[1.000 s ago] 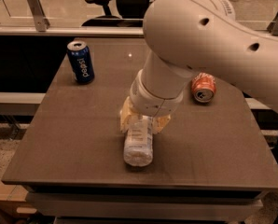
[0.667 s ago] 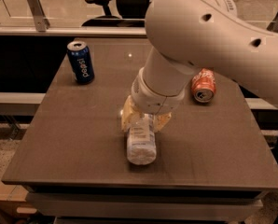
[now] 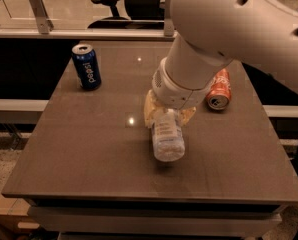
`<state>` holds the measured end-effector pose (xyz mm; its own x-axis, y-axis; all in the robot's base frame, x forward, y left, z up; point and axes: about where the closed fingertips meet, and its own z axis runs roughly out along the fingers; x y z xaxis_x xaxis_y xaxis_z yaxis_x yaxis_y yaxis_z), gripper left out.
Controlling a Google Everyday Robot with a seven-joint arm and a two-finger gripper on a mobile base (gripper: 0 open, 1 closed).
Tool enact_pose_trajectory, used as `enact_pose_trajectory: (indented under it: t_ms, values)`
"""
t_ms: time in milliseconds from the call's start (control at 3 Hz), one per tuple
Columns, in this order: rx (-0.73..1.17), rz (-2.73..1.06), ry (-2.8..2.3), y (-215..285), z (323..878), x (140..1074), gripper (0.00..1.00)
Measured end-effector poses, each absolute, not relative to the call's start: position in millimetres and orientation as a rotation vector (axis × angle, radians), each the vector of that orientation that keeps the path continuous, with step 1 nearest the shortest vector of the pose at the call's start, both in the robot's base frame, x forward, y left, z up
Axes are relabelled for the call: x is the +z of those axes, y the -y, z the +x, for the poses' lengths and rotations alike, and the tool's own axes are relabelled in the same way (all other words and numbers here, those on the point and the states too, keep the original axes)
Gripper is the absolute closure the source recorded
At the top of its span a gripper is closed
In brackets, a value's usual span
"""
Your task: Pick blue plastic bottle
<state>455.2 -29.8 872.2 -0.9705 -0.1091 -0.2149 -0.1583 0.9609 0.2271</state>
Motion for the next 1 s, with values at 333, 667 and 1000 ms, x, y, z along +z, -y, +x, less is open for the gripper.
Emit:
enact_pose_trajectory:
  t_ms: [333,667,1000]
  values:
    - [0.390,-0.267,-2.791,39,466,882,1.00]
    - [0.467,-0.324,-2.646,46,472,886,1.00]
    - [0.589,-0.362,-2.484,40,483,890,1.00]
